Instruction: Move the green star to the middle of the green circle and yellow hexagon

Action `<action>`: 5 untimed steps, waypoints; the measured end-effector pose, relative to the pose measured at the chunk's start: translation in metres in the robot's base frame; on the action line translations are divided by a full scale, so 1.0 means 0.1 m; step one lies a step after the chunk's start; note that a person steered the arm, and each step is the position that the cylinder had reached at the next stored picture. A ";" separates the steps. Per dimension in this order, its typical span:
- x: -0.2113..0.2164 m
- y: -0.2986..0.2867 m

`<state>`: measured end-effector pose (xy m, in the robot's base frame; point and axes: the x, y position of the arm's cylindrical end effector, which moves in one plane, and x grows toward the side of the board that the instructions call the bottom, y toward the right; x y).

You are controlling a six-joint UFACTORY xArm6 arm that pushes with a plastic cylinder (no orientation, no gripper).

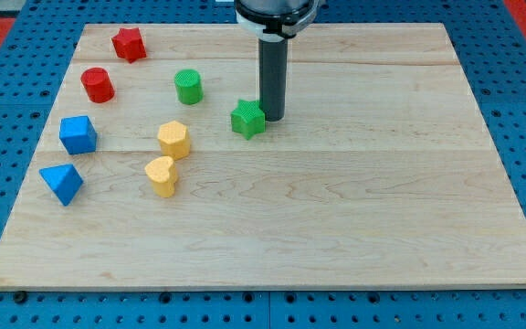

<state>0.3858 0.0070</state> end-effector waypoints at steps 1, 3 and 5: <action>0.13 0.09; -0.06 -0.21; -0.20 -0.49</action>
<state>0.3657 -0.0423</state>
